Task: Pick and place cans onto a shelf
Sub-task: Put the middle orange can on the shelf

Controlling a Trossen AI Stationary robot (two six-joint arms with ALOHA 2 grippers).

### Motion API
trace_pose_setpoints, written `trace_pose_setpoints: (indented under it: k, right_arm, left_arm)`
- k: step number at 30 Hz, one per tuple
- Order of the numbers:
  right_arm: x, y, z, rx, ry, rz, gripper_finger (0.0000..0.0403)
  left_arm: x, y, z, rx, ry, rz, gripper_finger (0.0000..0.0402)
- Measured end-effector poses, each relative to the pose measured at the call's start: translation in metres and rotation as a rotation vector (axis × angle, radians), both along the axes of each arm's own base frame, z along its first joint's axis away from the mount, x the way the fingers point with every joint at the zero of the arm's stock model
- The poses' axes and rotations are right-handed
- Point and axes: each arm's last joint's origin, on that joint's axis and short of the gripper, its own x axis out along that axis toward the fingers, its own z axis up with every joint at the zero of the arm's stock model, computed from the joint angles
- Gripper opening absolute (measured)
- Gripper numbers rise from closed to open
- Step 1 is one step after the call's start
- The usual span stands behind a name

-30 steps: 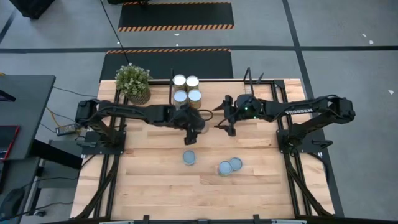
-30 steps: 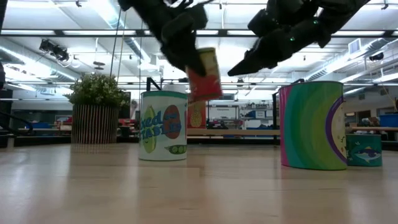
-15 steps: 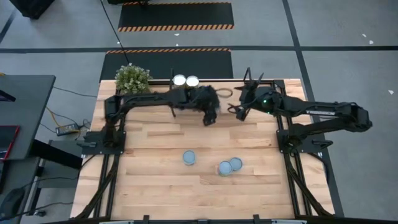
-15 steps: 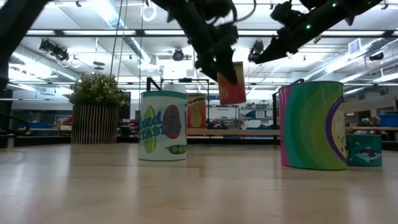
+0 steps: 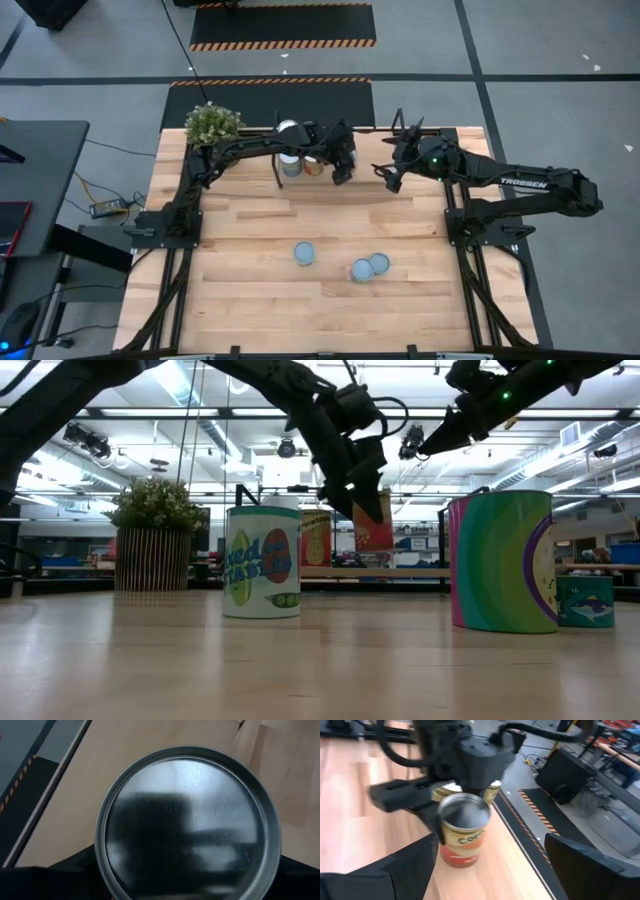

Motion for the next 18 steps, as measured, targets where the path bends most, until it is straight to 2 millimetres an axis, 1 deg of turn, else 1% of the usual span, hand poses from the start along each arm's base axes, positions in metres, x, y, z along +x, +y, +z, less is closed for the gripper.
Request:
trace_pose_setpoints:
  k: [12,18]
  right_arm:
    - [0.0012,0.0017,0.0003,0.03,-0.017,0.057,0.0373]
    - [0.0014,0.0021,0.0002,0.036,-0.019,0.071,0.0373]
  left_arm:
    - [-0.0027,0.0005,-0.0018,0.017,0.04,-0.01,0.0316]
    - [-0.0053,0.0072,-0.002,-0.019,0.03,-0.005,0.0316]
